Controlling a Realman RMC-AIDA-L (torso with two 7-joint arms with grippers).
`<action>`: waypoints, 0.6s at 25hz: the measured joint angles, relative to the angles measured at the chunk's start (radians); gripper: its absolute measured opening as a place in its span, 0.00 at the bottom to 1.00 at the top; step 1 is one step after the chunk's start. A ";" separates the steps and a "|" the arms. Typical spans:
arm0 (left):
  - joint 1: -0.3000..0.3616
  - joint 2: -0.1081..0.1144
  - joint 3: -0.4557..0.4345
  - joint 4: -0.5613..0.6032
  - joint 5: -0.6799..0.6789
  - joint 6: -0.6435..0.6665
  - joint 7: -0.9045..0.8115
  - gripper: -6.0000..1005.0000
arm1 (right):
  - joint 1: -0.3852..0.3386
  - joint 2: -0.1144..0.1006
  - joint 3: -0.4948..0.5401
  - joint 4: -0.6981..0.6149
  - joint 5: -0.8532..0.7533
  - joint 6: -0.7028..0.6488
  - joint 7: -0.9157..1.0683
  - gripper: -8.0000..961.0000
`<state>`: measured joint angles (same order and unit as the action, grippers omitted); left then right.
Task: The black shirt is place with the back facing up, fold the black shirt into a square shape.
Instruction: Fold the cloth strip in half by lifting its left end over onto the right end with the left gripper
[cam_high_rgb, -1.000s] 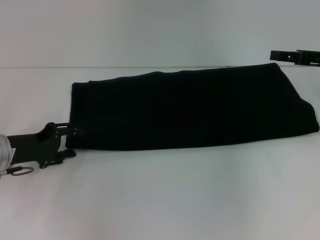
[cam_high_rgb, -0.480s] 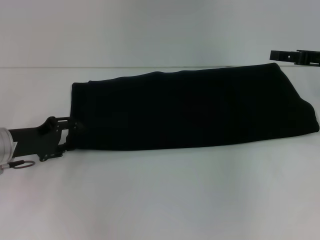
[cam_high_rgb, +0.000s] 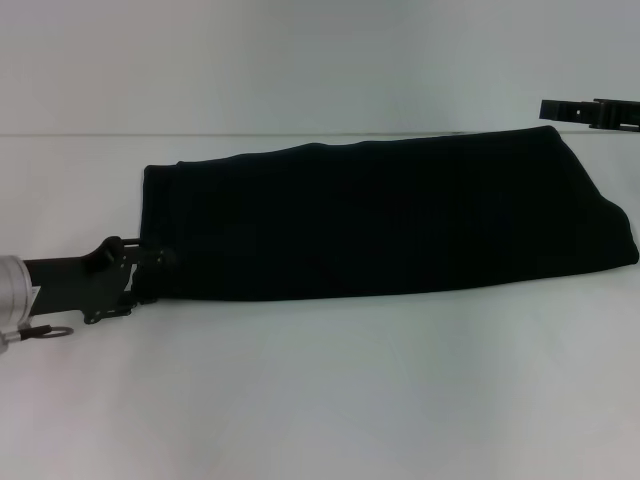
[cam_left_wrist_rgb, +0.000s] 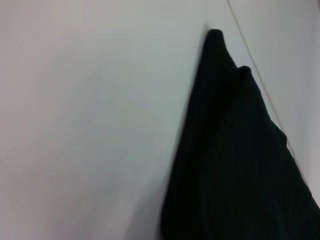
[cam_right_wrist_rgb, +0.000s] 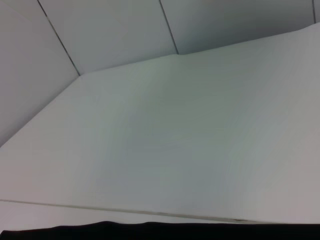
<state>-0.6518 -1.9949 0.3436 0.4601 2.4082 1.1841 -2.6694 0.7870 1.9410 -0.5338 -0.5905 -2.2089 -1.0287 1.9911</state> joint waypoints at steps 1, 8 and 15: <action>-0.001 0.001 0.000 0.000 0.000 0.002 0.007 0.66 | 0.000 0.000 0.000 -0.001 0.000 -0.001 0.000 0.79; -0.007 0.001 0.013 0.000 0.001 0.002 0.022 0.66 | 0.000 0.001 0.000 -0.002 0.000 -0.004 0.000 0.79; -0.008 -0.001 0.082 0.007 0.016 -0.047 0.028 0.56 | 0.001 0.001 0.000 -0.005 0.000 -0.010 0.000 0.79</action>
<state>-0.6593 -1.9957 0.4259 0.4670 2.4243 1.1368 -2.6412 0.7881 1.9420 -0.5338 -0.5955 -2.2090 -1.0385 1.9911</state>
